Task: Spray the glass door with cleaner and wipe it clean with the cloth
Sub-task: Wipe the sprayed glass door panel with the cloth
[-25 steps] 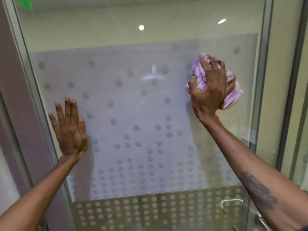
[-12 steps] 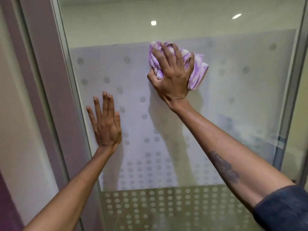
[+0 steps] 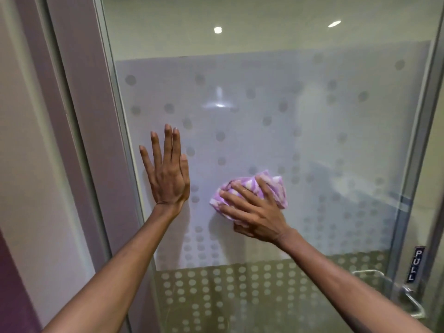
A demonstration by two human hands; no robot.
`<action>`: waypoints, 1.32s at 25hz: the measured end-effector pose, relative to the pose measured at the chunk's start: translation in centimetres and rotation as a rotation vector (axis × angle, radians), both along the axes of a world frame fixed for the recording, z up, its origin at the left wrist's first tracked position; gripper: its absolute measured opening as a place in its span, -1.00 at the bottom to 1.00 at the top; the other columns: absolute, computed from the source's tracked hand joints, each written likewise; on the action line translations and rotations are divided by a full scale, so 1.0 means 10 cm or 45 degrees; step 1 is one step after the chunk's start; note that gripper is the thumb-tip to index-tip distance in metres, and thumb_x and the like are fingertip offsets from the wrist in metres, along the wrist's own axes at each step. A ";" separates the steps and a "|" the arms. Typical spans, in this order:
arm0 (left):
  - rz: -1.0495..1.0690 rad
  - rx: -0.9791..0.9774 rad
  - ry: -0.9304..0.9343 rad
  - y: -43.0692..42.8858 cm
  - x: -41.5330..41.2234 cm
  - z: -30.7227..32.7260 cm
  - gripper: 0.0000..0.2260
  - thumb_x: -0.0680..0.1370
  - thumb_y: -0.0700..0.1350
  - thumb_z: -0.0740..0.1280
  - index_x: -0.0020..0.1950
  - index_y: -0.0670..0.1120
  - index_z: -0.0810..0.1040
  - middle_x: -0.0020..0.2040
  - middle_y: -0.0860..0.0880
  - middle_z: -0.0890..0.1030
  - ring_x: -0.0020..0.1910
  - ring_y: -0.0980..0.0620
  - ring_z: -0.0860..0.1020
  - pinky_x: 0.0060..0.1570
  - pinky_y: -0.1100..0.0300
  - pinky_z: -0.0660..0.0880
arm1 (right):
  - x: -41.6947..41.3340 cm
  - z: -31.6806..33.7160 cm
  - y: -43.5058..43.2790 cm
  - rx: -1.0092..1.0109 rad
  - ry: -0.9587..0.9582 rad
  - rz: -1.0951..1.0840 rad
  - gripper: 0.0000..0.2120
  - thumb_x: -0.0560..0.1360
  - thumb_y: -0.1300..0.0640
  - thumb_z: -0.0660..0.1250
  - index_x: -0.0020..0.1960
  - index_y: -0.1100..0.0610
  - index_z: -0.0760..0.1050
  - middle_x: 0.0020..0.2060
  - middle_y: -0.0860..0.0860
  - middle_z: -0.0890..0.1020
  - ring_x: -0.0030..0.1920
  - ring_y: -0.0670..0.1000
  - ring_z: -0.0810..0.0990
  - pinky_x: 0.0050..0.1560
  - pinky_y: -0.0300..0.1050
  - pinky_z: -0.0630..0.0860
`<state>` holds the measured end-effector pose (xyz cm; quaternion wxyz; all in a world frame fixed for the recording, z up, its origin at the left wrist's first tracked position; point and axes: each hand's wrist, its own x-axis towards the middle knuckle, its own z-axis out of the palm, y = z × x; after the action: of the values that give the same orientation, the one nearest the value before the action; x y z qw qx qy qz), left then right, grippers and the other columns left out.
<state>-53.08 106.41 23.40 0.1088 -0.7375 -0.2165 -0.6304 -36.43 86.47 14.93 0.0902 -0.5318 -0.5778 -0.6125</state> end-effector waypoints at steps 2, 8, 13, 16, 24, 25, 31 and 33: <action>-0.023 -0.011 -0.005 0.01 0.01 -0.01 -0.50 0.74 -0.03 -0.01 0.70 -0.06 0.08 0.70 0.01 0.11 0.69 -0.15 0.00 0.64 -0.26 -0.09 | 0.21 0.18 -0.22 0.113 -0.006 -0.027 -0.42 0.57 -0.13 0.34 0.56 -0.13 0.34 0.55 -0.02 0.41 0.59 0.10 0.28 0.55 0.40 0.03; -0.026 0.010 -0.024 0.00 0.03 -0.03 -0.50 0.74 -0.01 -0.02 0.70 -0.06 0.08 0.70 0.02 0.11 0.69 -0.15 0.01 0.63 -0.26 -0.05 | -0.14 1.55 0.22 0.814 0.437 0.034 -0.48 0.41 0.09 0.41 0.37 -0.08 0.58 0.43 -0.05 0.56 0.48 0.07 0.47 0.50 0.33 0.16; -0.036 0.036 -0.035 0.00 0.03 -0.01 -0.48 0.72 -0.05 0.05 0.69 -0.06 0.12 0.69 0.02 0.15 0.69 -0.13 0.01 0.64 -0.23 -0.09 | -0.86 2.45 1.01 0.549 0.317 0.135 -0.57 0.55 -0.18 0.28 0.39 -0.16 0.56 0.43 -0.12 0.55 0.51 0.04 0.44 0.50 0.38 0.18; -0.043 0.036 -0.044 0.00 0.02 0.00 -0.46 0.69 -0.05 0.13 0.67 -0.05 0.11 0.67 0.02 0.21 0.67 -0.09 0.06 0.64 -0.22 -0.06 | -1.10 2.57 1.26 0.147 0.047 0.092 -0.53 0.59 -0.25 0.18 0.44 -0.15 0.51 0.46 -0.09 0.52 0.54 0.08 0.40 0.54 0.44 0.12; 0.009 0.033 -0.009 0.00 -0.01 -0.01 -0.49 0.72 -0.05 0.06 0.69 -0.08 0.13 0.69 -0.01 0.16 0.68 -0.16 0.05 0.63 -0.25 -0.06 | -0.45 2.59 0.49 0.000 -0.125 0.180 -0.65 0.59 -0.12 0.32 0.32 -0.07 0.63 0.37 -0.07 0.61 0.47 0.09 0.50 0.47 0.44 0.26; 0.008 0.033 -0.007 -0.01 -0.01 -0.01 -0.49 0.73 -0.05 0.05 0.69 -0.08 0.13 0.69 0.00 0.15 0.69 -0.16 0.05 0.63 -0.24 -0.07 | -0.28 2.55 0.32 0.043 -0.119 0.183 -0.66 0.59 -0.11 0.33 0.31 -0.06 0.64 0.37 -0.06 0.62 0.47 0.10 0.50 0.45 0.45 0.28; -0.016 0.033 -0.042 0.00 0.02 -0.02 -0.51 0.75 -0.02 -0.01 0.70 -0.06 0.09 0.70 0.00 0.12 0.69 -0.19 0.03 0.63 -0.25 -0.11 | 0.84 2.03 -0.81 0.331 0.024 0.065 -0.64 0.58 -0.09 0.37 0.35 -0.08 0.59 0.41 -0.07 0.58 0.50 0.09 0.46 0.46 0.43 0.24; -0.022 0.049 -0.068 0.01 0.04 -0.03 -0.51 0.75 -0.03 0.00 0.70 -0.06 0.09 0.70 0.01 0.11 0.69 -0.18 0.02 0.62 -0.28 -0.09 | 1.04 1.76 -1.08 0.477 0.176 0.036 -0.61 0.57 -0.09 0.40 0.37 -0.08 0.57 0.41 -0.07 0.58 0.51 0.10 0.45 0.47 0.45 0.21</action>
<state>-52.66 106.56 23.14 0.1116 -0.7201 -0.2008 -0.6547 -26.06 75.68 32.49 0.2357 -0.5381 -0.4536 -0.6702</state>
